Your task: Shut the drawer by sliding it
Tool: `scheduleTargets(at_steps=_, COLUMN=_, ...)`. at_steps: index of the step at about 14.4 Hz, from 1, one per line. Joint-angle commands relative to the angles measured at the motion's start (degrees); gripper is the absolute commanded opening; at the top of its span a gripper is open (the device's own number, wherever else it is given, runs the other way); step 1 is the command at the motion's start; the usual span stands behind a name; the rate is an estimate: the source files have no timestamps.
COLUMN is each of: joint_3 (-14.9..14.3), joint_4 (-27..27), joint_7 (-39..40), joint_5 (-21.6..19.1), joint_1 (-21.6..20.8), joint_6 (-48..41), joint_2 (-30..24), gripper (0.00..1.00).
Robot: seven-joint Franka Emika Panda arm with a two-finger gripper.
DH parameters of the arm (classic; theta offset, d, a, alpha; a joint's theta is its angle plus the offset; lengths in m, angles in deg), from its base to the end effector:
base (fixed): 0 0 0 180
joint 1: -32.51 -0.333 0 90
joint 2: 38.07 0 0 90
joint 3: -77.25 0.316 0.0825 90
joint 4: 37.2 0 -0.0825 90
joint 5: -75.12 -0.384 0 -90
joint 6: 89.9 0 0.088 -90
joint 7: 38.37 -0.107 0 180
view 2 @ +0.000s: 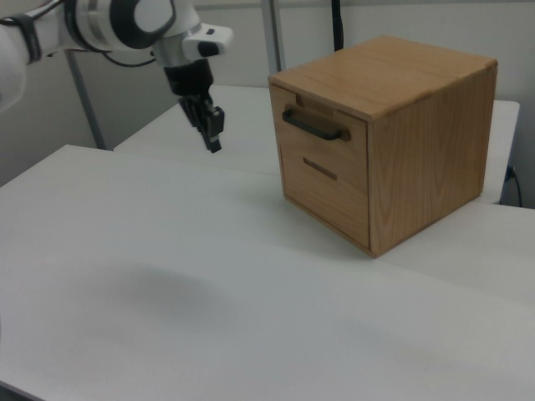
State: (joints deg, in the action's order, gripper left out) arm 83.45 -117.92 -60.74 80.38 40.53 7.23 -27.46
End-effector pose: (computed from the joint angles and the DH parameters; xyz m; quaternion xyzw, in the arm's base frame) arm 0.6223 -0.0351 0.6052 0.9763 -0.2072 0.0566 0.0262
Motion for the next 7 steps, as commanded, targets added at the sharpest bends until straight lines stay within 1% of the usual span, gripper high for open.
scheduleTargets(at_steps=1, joint_3=-0.3, joint_4=-10.2, joint_7=3.6, joint_5=-5.0, joint_1=-1.2, joint_6=0.1, joint_2=-8.9, gripper=1.00)
scheduleTargets(at_steps=2, joint_3=-0.6, joint_4=-10.4, joint_7=3.7, joint_5=-5.3, joint_1=-1.9, joint_6=0.2, joint_2=-9.3, gripper=1.00)
scheduleTargets(at_steps=3, joint_3=-0.7, joint_4=-11.8, joint_7=5.0, joint_5=-5.3, joint_1=-3.3, joint_6=0.3, joint_2=-10.1, gripper=1.00)
scheduleTargets(at_steps=4, joint_3=-1.1, joint_4=-14.6, joint_7=7.3, joint_5=-5.3, joint_1=-4.9, joint_6=0.7, joint_2=-11.8, gripper=1.00)
scheduleTargets(at_steps=5, joint_3=-2.0, joint_4=-16.4, joint_7=9.6, joint_5=-5.2, joint_1=-6.3, joint_6=0.8, joint_2=-13.2, gripper=1.00)
scheduleTargets(at_steps=7, joint_3=-4.2, joint_4=-17.2, joint_7=17.1, joint_5=-4.8, joint_1=-9.6, joint_6=0.7, joint_2=-13.7, gripper=1.00)
